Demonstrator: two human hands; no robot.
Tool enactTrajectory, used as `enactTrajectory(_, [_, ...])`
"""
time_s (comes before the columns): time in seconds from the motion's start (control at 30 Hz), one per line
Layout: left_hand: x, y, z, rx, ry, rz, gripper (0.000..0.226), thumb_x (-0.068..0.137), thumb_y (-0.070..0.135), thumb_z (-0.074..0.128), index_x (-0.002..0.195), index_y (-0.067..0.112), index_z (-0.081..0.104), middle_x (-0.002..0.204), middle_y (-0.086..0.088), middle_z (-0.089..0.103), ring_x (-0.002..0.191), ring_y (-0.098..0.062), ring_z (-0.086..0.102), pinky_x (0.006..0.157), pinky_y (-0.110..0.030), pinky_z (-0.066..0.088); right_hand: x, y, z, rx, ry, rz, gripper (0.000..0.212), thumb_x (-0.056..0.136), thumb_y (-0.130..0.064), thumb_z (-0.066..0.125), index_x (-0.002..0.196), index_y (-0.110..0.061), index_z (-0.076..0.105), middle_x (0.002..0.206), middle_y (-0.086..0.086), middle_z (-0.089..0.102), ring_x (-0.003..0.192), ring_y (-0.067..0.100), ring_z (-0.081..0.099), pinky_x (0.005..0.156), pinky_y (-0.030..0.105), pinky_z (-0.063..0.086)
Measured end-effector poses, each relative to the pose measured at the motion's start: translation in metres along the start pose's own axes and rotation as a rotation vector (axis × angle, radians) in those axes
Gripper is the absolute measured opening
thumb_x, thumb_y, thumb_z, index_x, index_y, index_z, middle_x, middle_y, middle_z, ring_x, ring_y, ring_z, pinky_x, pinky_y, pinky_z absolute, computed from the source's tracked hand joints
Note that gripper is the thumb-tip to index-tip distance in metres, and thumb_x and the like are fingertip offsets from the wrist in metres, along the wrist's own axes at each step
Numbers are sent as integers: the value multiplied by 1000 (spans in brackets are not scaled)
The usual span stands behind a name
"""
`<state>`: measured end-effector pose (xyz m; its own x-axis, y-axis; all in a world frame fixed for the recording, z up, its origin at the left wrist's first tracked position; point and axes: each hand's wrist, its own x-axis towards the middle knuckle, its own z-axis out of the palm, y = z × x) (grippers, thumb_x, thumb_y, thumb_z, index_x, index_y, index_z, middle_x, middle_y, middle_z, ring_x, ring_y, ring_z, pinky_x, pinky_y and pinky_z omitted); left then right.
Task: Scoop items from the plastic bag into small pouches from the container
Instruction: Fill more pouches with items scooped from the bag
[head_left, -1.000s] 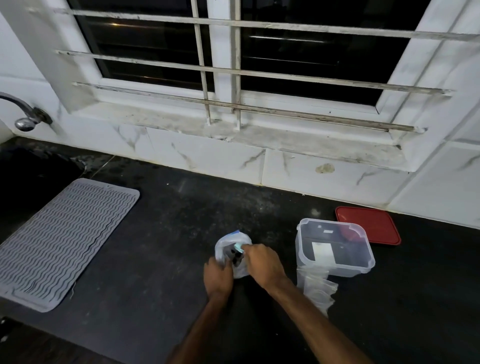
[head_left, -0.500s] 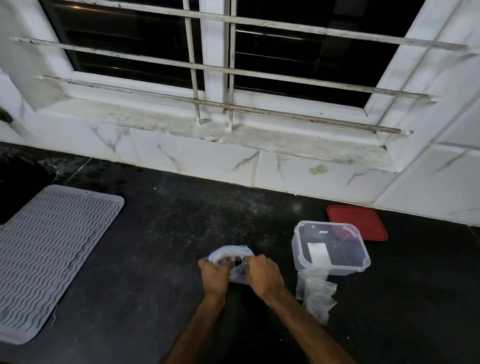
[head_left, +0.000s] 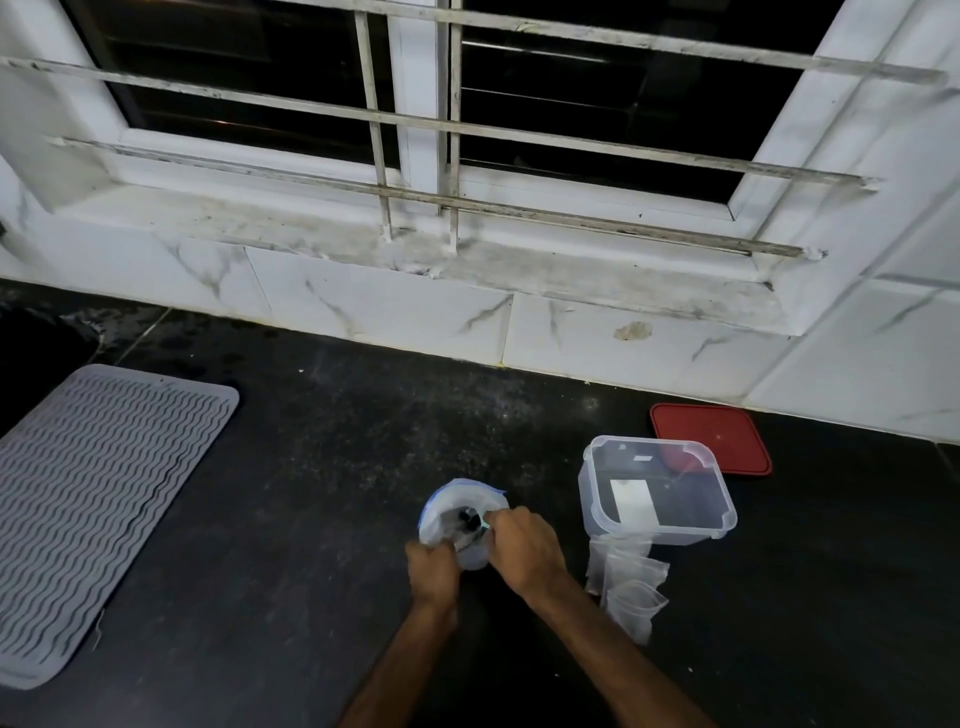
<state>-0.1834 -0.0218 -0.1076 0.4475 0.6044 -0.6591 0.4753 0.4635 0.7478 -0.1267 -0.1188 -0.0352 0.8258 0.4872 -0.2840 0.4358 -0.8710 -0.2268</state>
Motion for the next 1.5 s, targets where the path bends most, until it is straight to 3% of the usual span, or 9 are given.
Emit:
enactTrajectory(0.3, [-29, 28, -9, 28, -51, 109, 14, 96, 15, 54, 95, 7, 66, 89, -11, 70, 78, -20, 66, 65, -33, 53, -2, -2, -1, 63, -14, 32, 29, 100, -17, 41, 118, -12, 62, 119, 11, 65, 111, 26, 61, 92, 36, 47])
enactTrajectory(0.4, [-25, 35, -3, 75, -52, 157, 33, 88, 39, 68, 99, 7, 65, 92, -10, 71, 85, -23, 69, 78, -44, 59, 0, 0, 1, 194, -12, 78, 24, 97, -18, 45, 104, -12, 67, 100, 9, 72, 90, 25, 71, 81, 36, 57])
enactTrajectory(0.5, [-23, 40, 2, 32, -39, 179, 24, 89, 22, 67, 103, 4, 59, 97, -14, 68, 89, -26, 67, 83, -47, 57, 3, 7, 7, 415, -37, 155, 25, 93, -15, 45, 93, -13, 70, 71, 5, 71, 55, 17, 70, 57, 28, 58])
enactTrajectory(0.63, [1, 27, 4, 81, -103, 159, 37, 80, 30, 75, 104, 5, 61, 97, -16, 71, 87, -26, 70, 79, -48, 59, 3, 14, 4, 720, -58, 255, 31, 95, -8, 43, 108, -12, 71, 65, 11, 70, 47, 19, 65, 50, 30, 58])
enactTrajectory(0.83, [-18, 44, 1, 201, -255, 126, 12, 93, 12, 63, 90, 3, 69, 84, -12, 71, 71, -18, 65, 55, -21, 53, 0, 21, 11, 1052, -79, 452, 33, 99, -10, 44, 125, -13, 63, 68, 5, 67, 45, 13, 60, 46, 25, 52])
enactTrajectory(0.97, [-21, 48, 1, 146, -232, 45, 18, 89, 0, 53, 84, 8, 68, 77, -10, 70, 71, -24, 65, 61, -32, 53, 2, 20, 7, 1089, -78, 466, 33, 98, -10, 44, 121, -16, 66, 69, 3, 66, 44, 10, 56, 45, 22, 48])
enactTrajectory(1.1, [-22, 46, 2, 115, -102, 71, 15, 90, 3, 54, 89, 4, 69, 76, -14, 70, 68, -28, 67, 50, -28, 52, -5, 19, 2, 1136, -15, 406, 29, 96, -10, 46, 107, -18, 71, 61, 2, 64, 43, 10, 54, 44, 25, 46])
enactTrajectory(1.4, [-35, 54, 5, 403, -21, 228, 26, 92, 28, 55, 110, 11, 50, 102, -10, 59, 80, -28, 67, 59, -44, 61, -10, 34, -3, 972, 174, 328, 26, 93, -13, 51, 98, -25, 74, 58, 0, 65, 42, 8, 55, 47, 27, 50])
enactTrajectory(1.5, [-32, 55, 4, 451, -74, 240, 50, 75, 52, 65, 108, 16, 55, 99, -6, 63, 79, -22, 68, 59, -42, 62, -8, 31, 0, 789, 177, 283, 23, 94, -23, 51, 104, -28, 72, 70, -2, 70, 51, 9, 63, 54, 28, 56])
